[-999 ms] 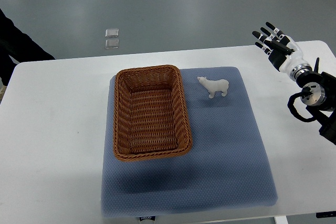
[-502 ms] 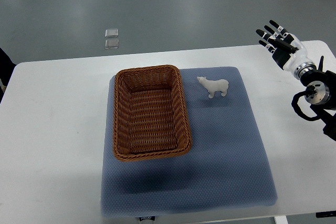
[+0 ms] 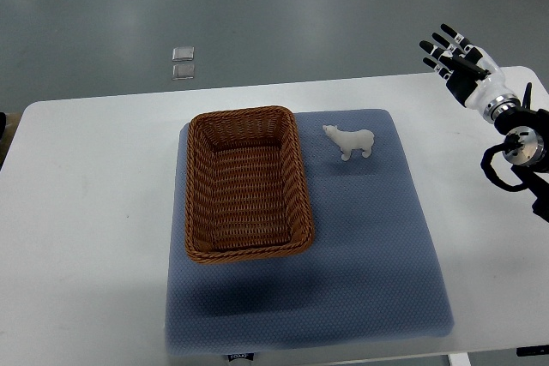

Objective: Place white bear in brown basket with right hand
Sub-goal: 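Reach the right hand toward the white polar bear figurine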

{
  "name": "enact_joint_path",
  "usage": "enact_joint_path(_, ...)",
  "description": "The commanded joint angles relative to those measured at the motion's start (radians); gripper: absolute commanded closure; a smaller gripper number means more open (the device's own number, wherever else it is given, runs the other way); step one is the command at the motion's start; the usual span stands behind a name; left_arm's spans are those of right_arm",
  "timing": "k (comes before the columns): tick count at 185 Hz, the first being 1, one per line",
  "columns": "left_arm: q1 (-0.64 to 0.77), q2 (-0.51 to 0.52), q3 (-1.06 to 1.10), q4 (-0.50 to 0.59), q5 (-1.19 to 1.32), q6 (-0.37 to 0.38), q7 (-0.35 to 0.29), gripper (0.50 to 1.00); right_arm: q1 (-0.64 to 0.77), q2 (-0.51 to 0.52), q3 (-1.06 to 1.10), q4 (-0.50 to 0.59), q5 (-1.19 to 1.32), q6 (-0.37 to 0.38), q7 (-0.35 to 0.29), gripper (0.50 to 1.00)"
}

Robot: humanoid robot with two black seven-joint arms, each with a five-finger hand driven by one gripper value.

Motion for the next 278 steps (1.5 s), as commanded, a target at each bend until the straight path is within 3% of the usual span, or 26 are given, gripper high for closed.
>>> enact_joint_path(1,0.0,0.0,0.0,0.0,0.001,0.0,0.0,0.5,0.002,-0.001,0.003,0.0,-0.026,0.002,0.0,0.576)
enact_joint_path(79,0.0,0.0,0.0,0.0,0.001,0.0,0.0,0.5,0.001,-0.001,-0.005,0.001,-0.175,0.053,0.002,0.589)
enact_joint_path(146,0.0,0.0,0.0,0.0,0.001,0.0,0.0,0.5,0.014,-0.024,-0.011,0.057,-0.61,0.062,0.057,0.589)
enact_joint_path(223,0.0,0.0,0.0,0.0,0.001,0.0,0.0,0.5,0.028,-0.035,-0.033,0.178,-1.101,0.062,0.057,0.583)
enact_joint_path(278,0.0,0.0,0.0,0.0,0.001,0.0,0.0,0.5,0.057,-0.032,-0.119,0.184,-1.299,0.047,0.043,0.619)
